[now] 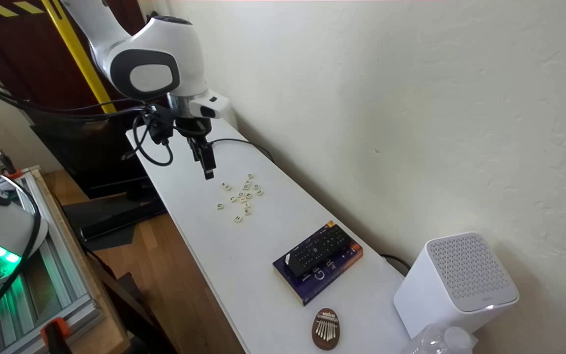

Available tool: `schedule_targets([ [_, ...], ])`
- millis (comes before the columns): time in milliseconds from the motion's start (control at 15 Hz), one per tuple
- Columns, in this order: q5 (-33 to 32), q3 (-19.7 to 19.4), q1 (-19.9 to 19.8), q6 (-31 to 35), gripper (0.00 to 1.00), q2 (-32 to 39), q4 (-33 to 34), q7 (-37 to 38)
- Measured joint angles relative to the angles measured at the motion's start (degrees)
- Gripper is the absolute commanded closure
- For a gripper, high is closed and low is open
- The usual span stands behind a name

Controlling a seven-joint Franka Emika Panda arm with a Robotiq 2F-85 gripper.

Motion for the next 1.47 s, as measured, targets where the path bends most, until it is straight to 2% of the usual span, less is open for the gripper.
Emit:
schedule_targets([
  [533,0.0,-0.1,0.2,0.4,0.00,0.8,0.4,-0.2],
  [800,-0.3,-0.4,0.4,5.3,0.00,5.5,3.1,-2.0],
  [1000,-0.3,-1.2,0.6,8.7,0.11,10.0,5.7,-3.8],
  [1067,-0.3,-1.4,0.6,9.3,0.04,11.5,6.4,-4.4],
  [1133,-0.3,-1.6,0.6,9.8,0.05,12.9,7.1,-4.8],
  [1267,-0.4,-1.9,0.7,10.1,0.00,15.2,8.4,-5.9],
  [1333,-0.5,-2.1,0.9,10.1,0.01,16.1,8.8,-6.6],
  [1400,-0.7,-2.5,1.3,10.0,0.08,16.9,9.1,-7.2],
  [1467,-0.8,-2.9,1.8,10.0,0.26,17.5,9.4,-7.7],
])
